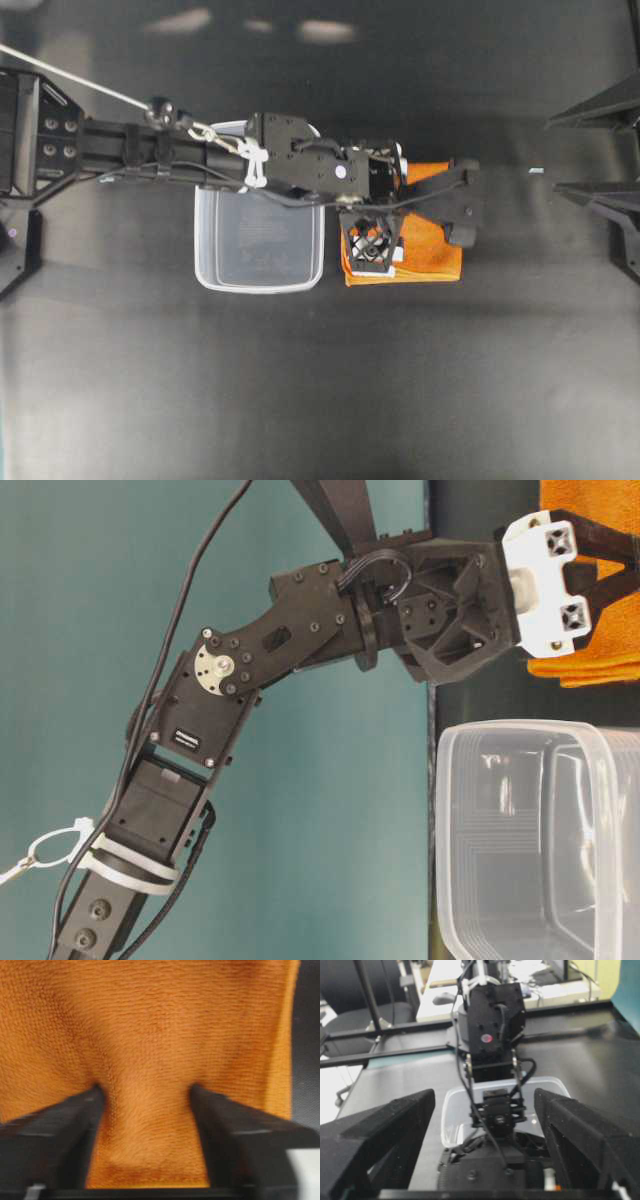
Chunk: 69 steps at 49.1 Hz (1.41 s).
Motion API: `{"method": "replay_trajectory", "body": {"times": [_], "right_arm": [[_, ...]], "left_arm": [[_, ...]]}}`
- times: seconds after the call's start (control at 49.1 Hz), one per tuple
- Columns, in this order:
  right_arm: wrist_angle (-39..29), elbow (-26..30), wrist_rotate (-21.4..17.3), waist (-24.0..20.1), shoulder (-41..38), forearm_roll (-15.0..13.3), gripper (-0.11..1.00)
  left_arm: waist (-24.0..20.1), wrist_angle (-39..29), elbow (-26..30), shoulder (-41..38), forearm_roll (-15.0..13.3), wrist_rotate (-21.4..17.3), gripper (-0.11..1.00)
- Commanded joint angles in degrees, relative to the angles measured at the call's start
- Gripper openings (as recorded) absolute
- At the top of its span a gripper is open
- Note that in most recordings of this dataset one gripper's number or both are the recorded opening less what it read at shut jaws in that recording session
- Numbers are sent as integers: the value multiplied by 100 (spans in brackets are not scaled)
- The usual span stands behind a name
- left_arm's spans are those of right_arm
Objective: Place the orange towel into the container with the left arm.
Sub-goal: 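Lift the pinched towel and carry it left over the container, then lower the towel into the container and open the left gripper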
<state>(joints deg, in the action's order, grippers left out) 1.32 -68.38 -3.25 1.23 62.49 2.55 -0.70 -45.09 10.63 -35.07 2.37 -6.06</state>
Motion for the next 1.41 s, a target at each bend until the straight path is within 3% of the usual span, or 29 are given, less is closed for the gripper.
{"method": "replay_trajectory", "body": {"times": [0.0, 0.102, 0.183, 0.448, 0.652, 0.794, 1.1, 1.385], "right_arm": [[62, 26, -18, 18, -35, 18, 77], [62, 9, -18, 18, -26, 18, 77], [62, 9, -18, 18, -9, 18, 77], [35, 0, -18, 18, 88, 18, 77], [53, -9, -18, 26, 97, 18, 77], [35, -9, -18, 18, 97, 18, 77], [62, -18, -18, 18, 97, 26, 77], [62, -35, -18, 18, 97, 18, 77]], "left_arm": [[105, 18, 9, 18, 26, 0, 51], [141, 18, 18, 79, 26, 9, 22], [149, 9, 62, 220, 26, 9, 6], [79, -369, 255, 1327, 26, 18, 6], [9, -1222, 44, 2355, 26, 18, 6], [-62, -1617, -624, 2927, 26, 18, 6], [-105, -1134, -2479, 3955, 26, 26, 6], [-202, -659, -3173, 4368, 26, 0, 6]]}}
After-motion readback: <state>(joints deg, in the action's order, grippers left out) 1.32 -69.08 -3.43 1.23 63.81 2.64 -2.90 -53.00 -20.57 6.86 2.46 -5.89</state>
